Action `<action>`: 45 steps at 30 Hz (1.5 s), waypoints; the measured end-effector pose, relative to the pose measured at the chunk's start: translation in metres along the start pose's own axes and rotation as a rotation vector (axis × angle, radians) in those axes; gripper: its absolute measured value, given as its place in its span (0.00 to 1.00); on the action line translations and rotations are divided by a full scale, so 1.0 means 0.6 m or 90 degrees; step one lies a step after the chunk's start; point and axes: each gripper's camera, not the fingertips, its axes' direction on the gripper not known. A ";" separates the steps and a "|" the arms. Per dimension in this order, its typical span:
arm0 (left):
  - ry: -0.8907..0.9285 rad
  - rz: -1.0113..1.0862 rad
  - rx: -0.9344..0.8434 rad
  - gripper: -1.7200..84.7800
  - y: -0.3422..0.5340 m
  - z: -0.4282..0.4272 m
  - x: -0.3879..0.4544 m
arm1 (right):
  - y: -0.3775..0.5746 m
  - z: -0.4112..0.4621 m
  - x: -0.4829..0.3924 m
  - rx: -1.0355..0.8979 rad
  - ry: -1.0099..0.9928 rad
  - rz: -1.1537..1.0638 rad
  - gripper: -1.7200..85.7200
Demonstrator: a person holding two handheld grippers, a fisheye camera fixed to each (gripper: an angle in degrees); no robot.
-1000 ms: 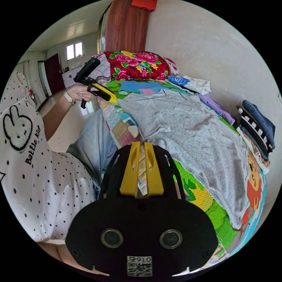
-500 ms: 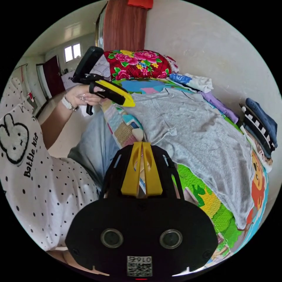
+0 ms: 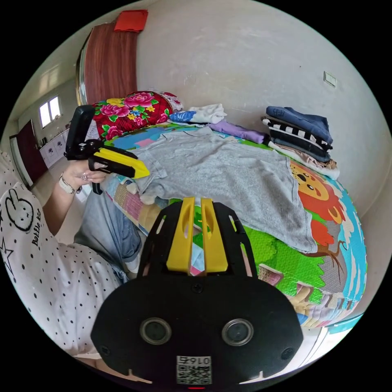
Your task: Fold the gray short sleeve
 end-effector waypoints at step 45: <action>-0.058 0.023 -0.054 0.01 0.002 0.262 0.139 | 0.236 0.052 0.112 -0.036 0.157 0.147 0.02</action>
